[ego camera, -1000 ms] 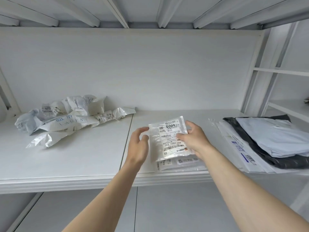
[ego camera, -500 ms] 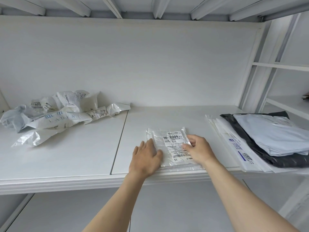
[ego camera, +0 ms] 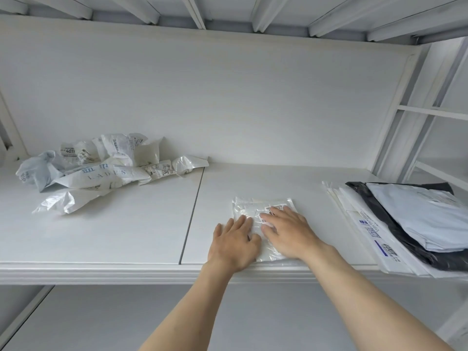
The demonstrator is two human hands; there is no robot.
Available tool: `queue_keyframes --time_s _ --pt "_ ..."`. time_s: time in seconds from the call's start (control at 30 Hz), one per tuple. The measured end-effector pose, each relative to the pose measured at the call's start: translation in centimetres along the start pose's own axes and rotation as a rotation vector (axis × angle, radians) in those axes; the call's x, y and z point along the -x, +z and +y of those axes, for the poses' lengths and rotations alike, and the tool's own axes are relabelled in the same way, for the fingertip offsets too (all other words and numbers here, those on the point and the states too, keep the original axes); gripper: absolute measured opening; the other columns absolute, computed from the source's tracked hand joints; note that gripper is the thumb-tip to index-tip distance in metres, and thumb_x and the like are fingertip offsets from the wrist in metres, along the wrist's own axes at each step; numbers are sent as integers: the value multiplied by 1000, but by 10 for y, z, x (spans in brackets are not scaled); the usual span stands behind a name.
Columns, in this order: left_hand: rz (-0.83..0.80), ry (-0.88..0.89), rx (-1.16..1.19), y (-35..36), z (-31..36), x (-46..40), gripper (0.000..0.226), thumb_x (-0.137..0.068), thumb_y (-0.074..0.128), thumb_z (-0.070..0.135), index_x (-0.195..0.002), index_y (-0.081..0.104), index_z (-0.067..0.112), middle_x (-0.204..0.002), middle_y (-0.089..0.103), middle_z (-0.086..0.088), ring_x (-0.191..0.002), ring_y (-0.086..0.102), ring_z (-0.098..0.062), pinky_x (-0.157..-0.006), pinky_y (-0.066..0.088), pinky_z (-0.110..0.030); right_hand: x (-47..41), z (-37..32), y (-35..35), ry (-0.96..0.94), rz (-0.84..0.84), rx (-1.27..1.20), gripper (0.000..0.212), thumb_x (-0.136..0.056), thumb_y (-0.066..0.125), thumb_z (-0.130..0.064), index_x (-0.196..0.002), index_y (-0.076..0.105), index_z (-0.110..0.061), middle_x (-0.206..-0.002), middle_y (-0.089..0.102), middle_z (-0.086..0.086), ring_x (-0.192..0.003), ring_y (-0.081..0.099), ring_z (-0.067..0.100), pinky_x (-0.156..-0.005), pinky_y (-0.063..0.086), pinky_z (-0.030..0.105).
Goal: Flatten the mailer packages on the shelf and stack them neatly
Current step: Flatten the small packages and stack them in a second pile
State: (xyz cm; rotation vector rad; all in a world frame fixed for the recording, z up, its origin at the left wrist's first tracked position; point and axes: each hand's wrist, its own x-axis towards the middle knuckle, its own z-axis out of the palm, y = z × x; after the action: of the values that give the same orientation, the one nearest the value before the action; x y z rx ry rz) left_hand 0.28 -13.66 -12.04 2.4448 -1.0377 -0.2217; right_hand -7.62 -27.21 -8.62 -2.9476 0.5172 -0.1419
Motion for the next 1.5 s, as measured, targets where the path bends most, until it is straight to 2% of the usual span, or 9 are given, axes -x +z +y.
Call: queue_keyframes --time_s 0.13,0.33,0.5,0.7,0.9,1.17,1.3,1.43,1.5 --pt "24 25 83 0 -2 -1 55 -100 20 35 -155 18 32 -163 13 7 -151 5 -16 -122 -1 -41 -5 -15 11 48 -132 23 49 -103 12 -51 -152 10 -48 -164 0 -8 -151 -5 28 -121 -3 40" --pt "67 28 250 -5 1 1 51 -91 33 28 -140 46 31 -152 41 4 -144 27 -15 -120 12 -42 -7 -21 5 112 -188 122 51 -103 8 -50 -154 8 -44 -165 2 -5 -151 -8 27 -120 -7 42" --pt "157 -53 425 -41 -19 5 46 -89 48 14 -134 56 17 -142 51 -1 -132 45 -17 -108 33 -24 -25 -73 -16 20 -204 315 56 -92 35 -14 -148 37 -16 -157 29 7 -151 -3 28 -121 5 44" --pt "223 -130 237 -92 -79 -2 41 -92 50 16 -132 59 18 -144 46 -1 -130 47 -17 -105 32 -23 -47 -133 -17 -114 -240 48 52 -96 48 -33 -145 40 -22 -148 42 4 -140 33 24 -107 37 38" --pt "243 -198 101 -123 -132 -23 41 -93 50 18 -133 58 19 -145 43 0 -123 51 -18 -102 35 -25 -100 -156 -33 -100 -483 138 108 -72 81 -50 -156 17 -27 -159 26 -6 -140 37 20 -110 37 38" --pt "228 -150 -41 -123 -152 -108 43 -92 52 22 -135 55 20 -152 35 -4 -142 30 -22 -116 26 -38 -154 -154 -25 -69 -678 342 90 -68 82 -55 -145 42 -31 -145 48 -7 -124 54 25 -101 47 39" --pt "212 -156 -192 -119 -148 -149 43 -96 45 24 -139 51 26 -159 22 0 -150 3 -19 -118 9 -43 -165 -150 -27 -140 -600 388 71 -75 81 -42 -139 51 -31 -136 55 -7 -115 61 23 -97 51 39" --pt "139 -218 -332 -112 -153 -183 42 -97 40 25 -137 53 25 -159 16 -4 -149 -3 -19 -117 8 -45 -174 -144 -25 -158 -497 270 61 -74 83 -30 -130 61 -31 -122 63 -6 -83 65 18 -90 54 34" --pt "100 -275 -387 -108 -157 -194 42 -97 37 29 -136 52 22 -158 14 -7 -148 -3 -22 -116 11 -47 -179 -143 -22 -165 -445 241 59 -71 86 -27 -125 65 -32 -117 65 -7 -88 65 18 -91 54 33"
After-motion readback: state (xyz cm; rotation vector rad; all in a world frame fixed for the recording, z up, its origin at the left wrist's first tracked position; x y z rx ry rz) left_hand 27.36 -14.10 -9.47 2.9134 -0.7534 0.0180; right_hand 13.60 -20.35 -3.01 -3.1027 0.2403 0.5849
